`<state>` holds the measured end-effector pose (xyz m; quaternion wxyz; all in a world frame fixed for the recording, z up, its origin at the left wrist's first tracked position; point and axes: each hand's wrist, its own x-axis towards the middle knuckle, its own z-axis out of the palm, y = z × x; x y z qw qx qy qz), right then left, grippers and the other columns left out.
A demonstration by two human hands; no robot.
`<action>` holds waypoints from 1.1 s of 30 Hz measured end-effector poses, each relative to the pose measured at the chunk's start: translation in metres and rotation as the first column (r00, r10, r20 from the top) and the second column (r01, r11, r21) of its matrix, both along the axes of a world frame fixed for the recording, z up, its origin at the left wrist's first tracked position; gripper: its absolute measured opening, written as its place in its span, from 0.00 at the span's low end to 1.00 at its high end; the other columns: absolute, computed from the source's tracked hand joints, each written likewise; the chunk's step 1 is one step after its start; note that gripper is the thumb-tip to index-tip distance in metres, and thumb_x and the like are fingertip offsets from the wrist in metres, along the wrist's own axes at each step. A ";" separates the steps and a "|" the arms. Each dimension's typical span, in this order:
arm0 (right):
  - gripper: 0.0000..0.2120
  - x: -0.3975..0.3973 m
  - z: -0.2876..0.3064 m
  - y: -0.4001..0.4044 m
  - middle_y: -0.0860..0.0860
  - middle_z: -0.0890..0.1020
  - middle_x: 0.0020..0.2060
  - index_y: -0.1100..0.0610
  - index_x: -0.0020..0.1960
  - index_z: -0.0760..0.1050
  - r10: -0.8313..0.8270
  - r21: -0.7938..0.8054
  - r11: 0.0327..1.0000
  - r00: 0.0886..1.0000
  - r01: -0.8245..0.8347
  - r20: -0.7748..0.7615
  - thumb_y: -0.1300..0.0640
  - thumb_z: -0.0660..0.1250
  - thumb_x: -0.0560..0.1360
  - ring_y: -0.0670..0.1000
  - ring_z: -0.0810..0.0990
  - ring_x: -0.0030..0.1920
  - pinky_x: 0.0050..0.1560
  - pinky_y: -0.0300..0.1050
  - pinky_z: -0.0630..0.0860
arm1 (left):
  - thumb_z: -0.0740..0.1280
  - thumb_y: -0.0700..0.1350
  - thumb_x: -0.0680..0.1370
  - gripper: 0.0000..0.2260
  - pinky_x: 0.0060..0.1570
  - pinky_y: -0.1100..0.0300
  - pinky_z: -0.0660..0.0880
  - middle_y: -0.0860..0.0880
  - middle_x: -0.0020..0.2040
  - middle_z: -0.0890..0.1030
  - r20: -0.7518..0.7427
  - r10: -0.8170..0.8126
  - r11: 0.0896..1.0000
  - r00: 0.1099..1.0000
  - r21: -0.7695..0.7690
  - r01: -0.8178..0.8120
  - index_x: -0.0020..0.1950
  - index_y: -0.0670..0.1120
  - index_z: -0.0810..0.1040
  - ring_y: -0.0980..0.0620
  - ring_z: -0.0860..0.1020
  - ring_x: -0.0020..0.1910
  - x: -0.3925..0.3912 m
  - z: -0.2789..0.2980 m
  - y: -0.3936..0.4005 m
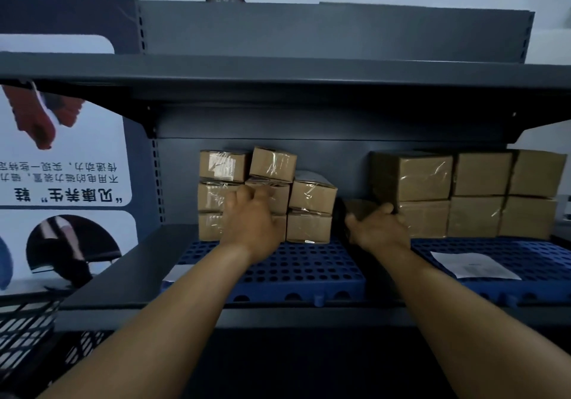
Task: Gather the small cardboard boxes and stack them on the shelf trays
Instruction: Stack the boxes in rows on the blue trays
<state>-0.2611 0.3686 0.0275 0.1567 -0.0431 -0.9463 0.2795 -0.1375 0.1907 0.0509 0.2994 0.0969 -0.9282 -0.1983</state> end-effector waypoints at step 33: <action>0.34 -0.001 0.052 -0.058 0.47 0.76 0.58 0.49 0.72 0.59 0.413 -0.532 0.639 0.831 -0.556 -0.373 0.47 0.71 0.71 0.50 0.76 0.58 0.60 0.49 0.74 | 0.78 0.50 0.67 0.51 0.71 0.47 0.59 0.43 0.75 0.53 -0.192 0.138 0.799 0.972 0.602 0.006 0.78 0.48 0.46 0.40 0.55 0.75 -0.043 0.027 -0.108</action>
